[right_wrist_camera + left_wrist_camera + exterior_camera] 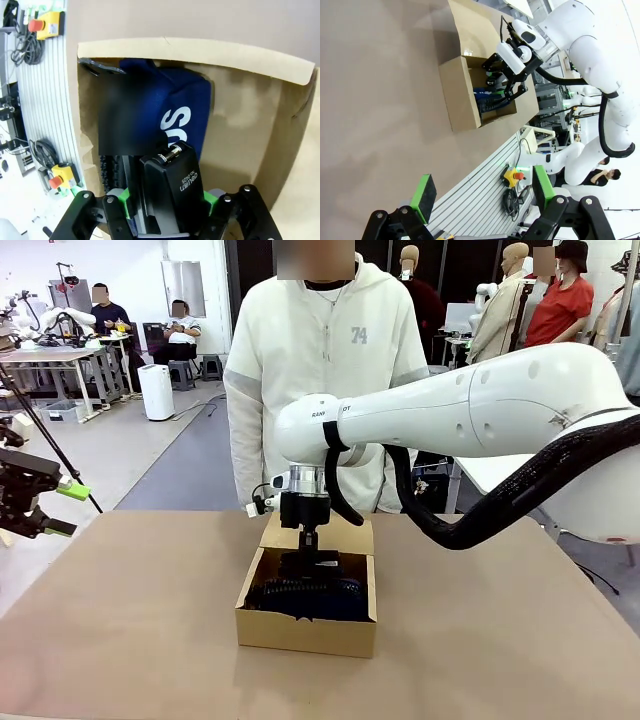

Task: Pack the items into the box.
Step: Pick up the item indicated by the person and place it inside the Mailer Box.

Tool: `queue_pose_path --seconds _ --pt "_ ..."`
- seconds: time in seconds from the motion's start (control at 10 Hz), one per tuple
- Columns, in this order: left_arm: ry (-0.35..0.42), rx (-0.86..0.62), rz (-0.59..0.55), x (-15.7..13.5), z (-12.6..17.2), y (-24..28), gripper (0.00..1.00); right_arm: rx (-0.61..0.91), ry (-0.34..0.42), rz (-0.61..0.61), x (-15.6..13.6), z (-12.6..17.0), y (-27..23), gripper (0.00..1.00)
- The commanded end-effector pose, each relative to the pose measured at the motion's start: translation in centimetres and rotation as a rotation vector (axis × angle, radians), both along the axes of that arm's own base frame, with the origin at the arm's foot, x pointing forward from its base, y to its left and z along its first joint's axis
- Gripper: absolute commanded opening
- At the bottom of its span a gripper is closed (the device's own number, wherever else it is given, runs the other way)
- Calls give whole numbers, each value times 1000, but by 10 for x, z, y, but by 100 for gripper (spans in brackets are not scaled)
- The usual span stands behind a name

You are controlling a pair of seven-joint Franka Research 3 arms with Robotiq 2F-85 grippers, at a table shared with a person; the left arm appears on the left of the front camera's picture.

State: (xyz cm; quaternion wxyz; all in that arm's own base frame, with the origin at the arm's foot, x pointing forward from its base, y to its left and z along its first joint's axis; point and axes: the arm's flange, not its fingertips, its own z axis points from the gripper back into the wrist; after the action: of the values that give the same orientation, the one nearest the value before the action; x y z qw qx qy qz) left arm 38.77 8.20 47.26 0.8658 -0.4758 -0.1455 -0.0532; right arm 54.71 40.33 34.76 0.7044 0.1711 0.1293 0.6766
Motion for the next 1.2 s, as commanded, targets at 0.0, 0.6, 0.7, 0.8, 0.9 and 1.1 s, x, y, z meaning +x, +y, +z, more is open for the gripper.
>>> queue_pose_path --seconds 0.0,0.6,0.7,0.8,0.9,1.1 --pt "-7 -2 -14 -2 1 3 100 11 19 -26 -8 3 -4 100" --pt "-7 -2 -14 -2 1 3 100 30 23 -51 -7 4 -7 100" --pt "-7 -2 -14 -2 1 3 100 34 24 -53 -7 4 -8 100" --pt "-7 -2 -14 -2 1 3 100 43 20 -58 -7 5 -9 100" --pt "-7 -2 -14 -2 1 3 100 49 11 -61 -7 6 -8 100" --pt "-7 -2 -14 -2 1 3 100 60 5 -74 -7 10 -11 100"
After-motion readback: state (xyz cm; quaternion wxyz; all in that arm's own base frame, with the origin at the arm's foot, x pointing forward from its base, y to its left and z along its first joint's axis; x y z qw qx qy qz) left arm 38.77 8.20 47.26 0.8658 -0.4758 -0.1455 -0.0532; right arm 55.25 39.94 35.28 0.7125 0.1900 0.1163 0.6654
